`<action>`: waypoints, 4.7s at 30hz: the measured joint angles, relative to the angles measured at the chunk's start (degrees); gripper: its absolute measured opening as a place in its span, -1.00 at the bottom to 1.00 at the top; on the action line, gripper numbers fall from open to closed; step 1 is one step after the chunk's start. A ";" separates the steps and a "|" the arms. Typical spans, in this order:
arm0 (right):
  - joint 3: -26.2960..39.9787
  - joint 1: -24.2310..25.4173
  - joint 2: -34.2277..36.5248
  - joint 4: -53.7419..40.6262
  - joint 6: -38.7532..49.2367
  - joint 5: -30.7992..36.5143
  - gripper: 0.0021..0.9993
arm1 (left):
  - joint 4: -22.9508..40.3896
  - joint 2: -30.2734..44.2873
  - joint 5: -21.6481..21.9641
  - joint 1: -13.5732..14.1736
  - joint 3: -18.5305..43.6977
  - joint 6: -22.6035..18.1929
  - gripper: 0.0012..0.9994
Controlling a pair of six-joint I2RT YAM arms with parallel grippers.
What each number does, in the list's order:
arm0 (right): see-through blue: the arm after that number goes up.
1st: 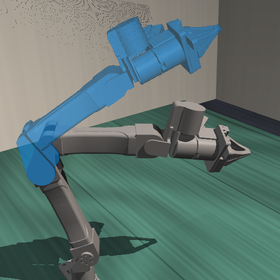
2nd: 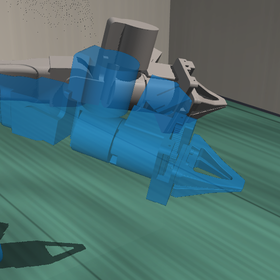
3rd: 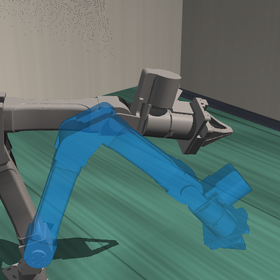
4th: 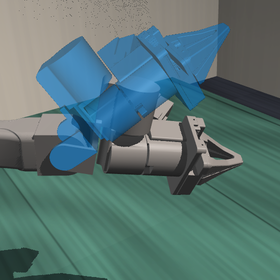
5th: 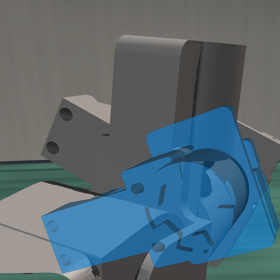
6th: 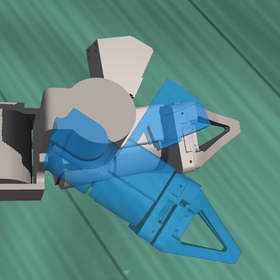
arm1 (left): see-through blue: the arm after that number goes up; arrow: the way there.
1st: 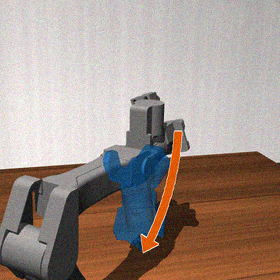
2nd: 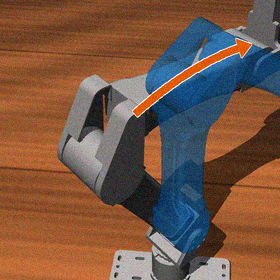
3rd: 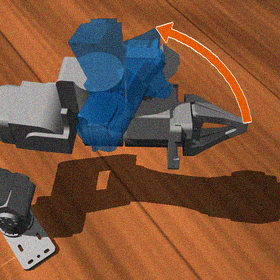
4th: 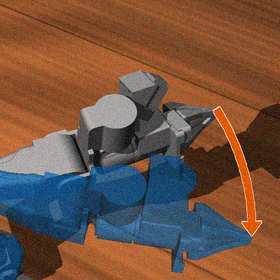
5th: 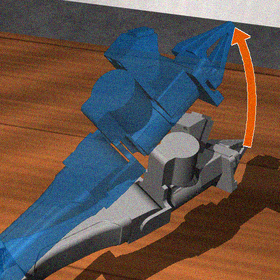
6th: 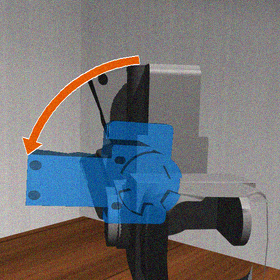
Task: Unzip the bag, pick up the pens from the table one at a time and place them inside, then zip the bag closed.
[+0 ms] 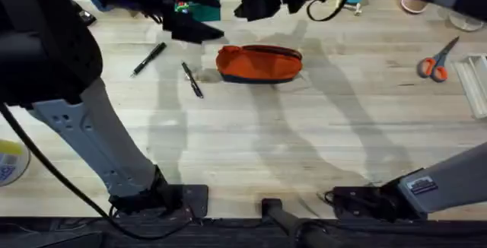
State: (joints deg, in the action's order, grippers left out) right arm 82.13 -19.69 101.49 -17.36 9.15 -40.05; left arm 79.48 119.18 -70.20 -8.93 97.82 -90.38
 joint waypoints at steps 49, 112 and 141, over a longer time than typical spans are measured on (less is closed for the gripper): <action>1.84 7.57 -10.68 -32.44 20.91 8.99 0.67 | 2.86 -30.93 46.70 23.75 3.11 65.01 1.00; 2.32 7.48 -1.54 -39.07 61.42 9.25 -0.94 | 0.46 -45.00 49.49 24.76 -14.60 70.83 0.99; 2.51 6.13 8.85 -34.51 61.40 9.16 -0.94 | 0.46 -44.99 49.49 24.76 -14.60 70.83 0.99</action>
State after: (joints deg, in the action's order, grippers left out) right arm 84.64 -13.56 110.34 -51.88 70.54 -30.89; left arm 79.94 74.19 -20.71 15.84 83.22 -19.55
